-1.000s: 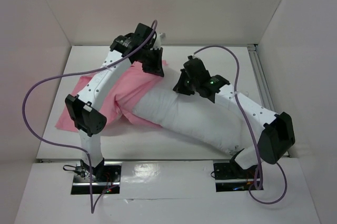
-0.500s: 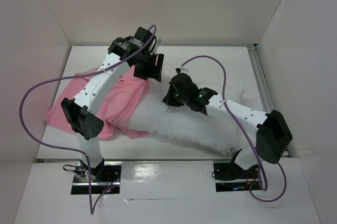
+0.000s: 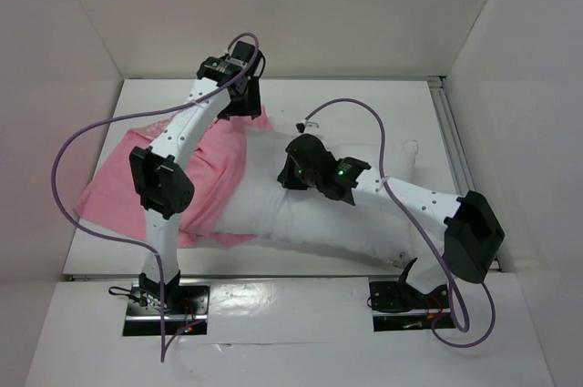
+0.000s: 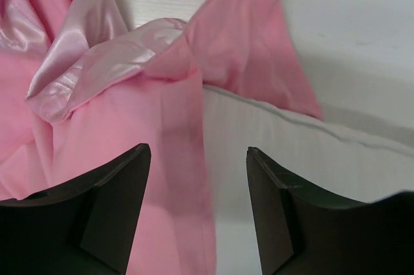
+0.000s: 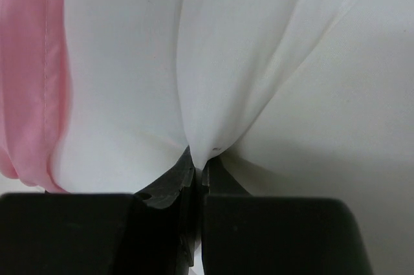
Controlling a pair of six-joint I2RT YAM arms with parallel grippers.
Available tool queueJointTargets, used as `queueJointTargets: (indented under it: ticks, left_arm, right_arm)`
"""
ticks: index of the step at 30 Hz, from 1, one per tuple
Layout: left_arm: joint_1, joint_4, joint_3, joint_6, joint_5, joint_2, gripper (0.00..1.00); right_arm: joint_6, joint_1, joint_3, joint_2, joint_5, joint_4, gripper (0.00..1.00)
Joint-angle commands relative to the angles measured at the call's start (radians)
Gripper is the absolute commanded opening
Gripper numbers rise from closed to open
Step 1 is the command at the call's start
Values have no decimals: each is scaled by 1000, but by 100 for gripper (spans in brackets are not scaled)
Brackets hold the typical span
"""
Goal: Put the pillow into the pillowcase
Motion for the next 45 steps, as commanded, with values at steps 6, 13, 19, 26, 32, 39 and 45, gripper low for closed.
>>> queueJointTargets:
  ticks: [6,13,19,26,32,39,45]
  left_arm:
    - [-8,1,24,-43,-158,97,61]
    - [-8,91,80,42,18,96,0]
    - [-146,220,115,165,467,39,0]
    - [-186,407,-135,17,746,-73,0]
    - [-186,325,3,36,680,112,0]
    - [-137,255,133,73,577,50,84]
    - [-104,208,-145,106,197,-326,83]
  right_arm:
    - [-13,39,17,16,-1,-110,0]
    - [-13,49,26,7,18,-128,0]
    - [-13,69,57,-27,58,-93,0]
    - [-4,78,17,-105,123,-33,0]
    - [43,78,8,-105,218,-77,0]
    - [117,-10,54,-105,289,-189,0]
    - [-10,-110,113,-90,185,-176,22]
